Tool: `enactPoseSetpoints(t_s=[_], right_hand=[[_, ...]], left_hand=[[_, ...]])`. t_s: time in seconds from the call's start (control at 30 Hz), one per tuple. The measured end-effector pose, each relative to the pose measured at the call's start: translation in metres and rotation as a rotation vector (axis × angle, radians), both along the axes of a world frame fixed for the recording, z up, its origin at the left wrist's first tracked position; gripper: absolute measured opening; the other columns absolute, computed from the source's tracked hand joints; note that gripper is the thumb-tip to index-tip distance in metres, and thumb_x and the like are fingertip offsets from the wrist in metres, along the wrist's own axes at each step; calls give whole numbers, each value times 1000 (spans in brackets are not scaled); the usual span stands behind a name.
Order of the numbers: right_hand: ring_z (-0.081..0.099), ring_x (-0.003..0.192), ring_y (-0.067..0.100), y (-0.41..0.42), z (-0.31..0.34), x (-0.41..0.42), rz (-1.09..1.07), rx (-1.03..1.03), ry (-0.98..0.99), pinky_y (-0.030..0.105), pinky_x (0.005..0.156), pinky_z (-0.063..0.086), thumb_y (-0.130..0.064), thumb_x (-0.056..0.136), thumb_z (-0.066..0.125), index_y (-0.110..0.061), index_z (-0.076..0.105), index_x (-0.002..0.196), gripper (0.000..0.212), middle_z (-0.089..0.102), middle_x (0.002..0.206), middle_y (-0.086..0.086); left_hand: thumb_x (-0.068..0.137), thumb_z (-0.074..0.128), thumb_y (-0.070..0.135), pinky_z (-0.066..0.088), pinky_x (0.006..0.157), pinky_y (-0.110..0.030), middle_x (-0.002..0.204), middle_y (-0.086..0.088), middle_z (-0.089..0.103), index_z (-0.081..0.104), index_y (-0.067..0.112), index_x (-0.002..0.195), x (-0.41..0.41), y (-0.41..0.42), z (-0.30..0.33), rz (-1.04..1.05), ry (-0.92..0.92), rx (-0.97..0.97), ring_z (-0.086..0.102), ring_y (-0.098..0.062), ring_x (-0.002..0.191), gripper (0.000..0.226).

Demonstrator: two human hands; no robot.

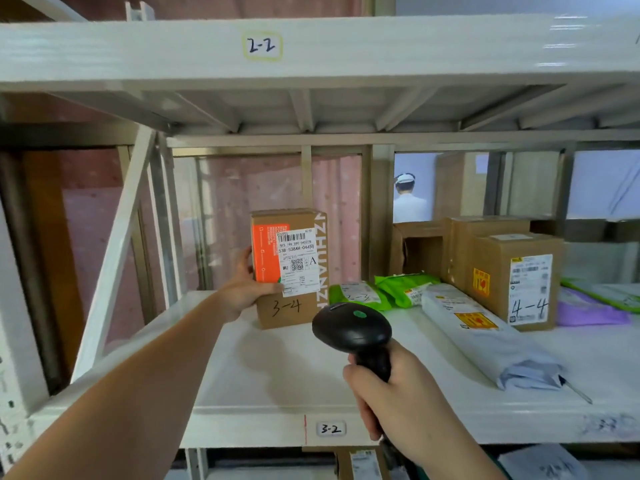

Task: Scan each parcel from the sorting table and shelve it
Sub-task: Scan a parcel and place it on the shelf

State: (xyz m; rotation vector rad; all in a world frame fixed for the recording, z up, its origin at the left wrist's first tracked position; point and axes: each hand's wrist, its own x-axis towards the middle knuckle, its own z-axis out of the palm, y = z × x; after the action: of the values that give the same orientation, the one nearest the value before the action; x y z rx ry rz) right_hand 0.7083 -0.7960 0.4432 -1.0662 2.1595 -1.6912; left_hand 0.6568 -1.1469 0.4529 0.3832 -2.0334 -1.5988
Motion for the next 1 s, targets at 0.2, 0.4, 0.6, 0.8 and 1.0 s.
enactPoseSetpoints(t_s=[0.2, 0.4, 0.6, 0.8, 1.0], right_hand=[[49, 40, 16, -13, 1, 0, -22, 9, 22, 25, 47, 46, -13, 93, 58, -20, 55, 92, 7, 54, 49, 2], [49, 41, 15, -19, 1, -3, -62, 34, 32, 23, 49, 48, -15, 92, 57, -16, 55, 93, 3, 54, 49, 2], [50, 42, 17, -24, 3, -9, -100, 60, 39, 27, 50, 48, -16, 91, 56, -13, 55, 94, 5, 55, 53, 4], [49, 40, 16, -32, 2, -7, -107, 63, 48, 27, 49, 46, -14, 92, 55, -17, 54, 92, 3, 53, 50, 1], [48, 40, 15, -40, 3, 3, -93, 55, 55, 23, 46, 45, -13, 93, 55, -17, 54, 90, 5, 53, 50, 0]], left_hand=[[72, 90, 0, 51, 102, -59, 128, 9, 62, 13, 42, 159, -8, -12, 2, -20, -31, -1, 60, -24, 123, 124], [75, 90, 3, 56, 81, -44, 135, 6, 63, 18, 46, 157, -18, -23, 2, -34, -60, 18, 64, -18, 114, 116], [83, 81, -1, 54, 79, -43, 133, -1, 64, 28, 35, 151, -29, -22, -2, 4, -64, 44, 64, -23, 111, 94], [48, 102, 28, 52, 103, -57, 133, 1, 65, 19, 30, 156, -43, -27, -13, 88, -33, 48, 64, -26, 120, 136], [75, 92, 14, 46, 111, -51, 141, -5, 55, 11, 18, 159, -35, 2, -7, 168, -24, 0, 56, -28, 127, 116]])
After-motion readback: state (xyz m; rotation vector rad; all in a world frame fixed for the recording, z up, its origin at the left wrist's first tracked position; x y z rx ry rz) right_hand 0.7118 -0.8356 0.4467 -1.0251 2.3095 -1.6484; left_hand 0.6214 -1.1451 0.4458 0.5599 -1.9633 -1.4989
